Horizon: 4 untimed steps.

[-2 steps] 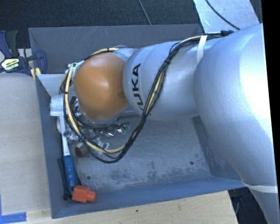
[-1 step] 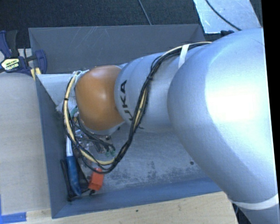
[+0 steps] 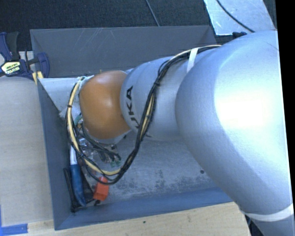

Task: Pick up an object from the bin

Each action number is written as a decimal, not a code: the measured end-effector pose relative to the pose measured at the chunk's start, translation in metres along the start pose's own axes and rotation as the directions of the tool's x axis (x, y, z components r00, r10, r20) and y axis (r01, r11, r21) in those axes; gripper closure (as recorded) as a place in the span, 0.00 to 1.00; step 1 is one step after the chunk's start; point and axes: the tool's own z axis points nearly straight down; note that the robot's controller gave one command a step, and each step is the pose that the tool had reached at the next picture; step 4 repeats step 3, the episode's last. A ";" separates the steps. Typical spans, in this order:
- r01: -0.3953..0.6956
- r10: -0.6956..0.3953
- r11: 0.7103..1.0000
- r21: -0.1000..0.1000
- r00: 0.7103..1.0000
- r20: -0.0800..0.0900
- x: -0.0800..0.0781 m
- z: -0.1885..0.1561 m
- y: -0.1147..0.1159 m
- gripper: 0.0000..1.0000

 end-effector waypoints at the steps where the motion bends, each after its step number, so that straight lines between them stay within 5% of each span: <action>1: 0.001 -0.001 1.000 0.000 1.000 -0.002 0.001 -0.013 0.000 1.00; 3: -0.001 0.001 1.000 0.002 1.000 -0.003 0.000 -0.068 -0.001 1.00; 4: -0.001 0.001 1.000 0.002 1.000 -0.003 0.000 -0.068 -0.001 1.00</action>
Offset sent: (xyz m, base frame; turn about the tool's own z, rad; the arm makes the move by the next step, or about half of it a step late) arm -0.0008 0.0007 0.0071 -0.0008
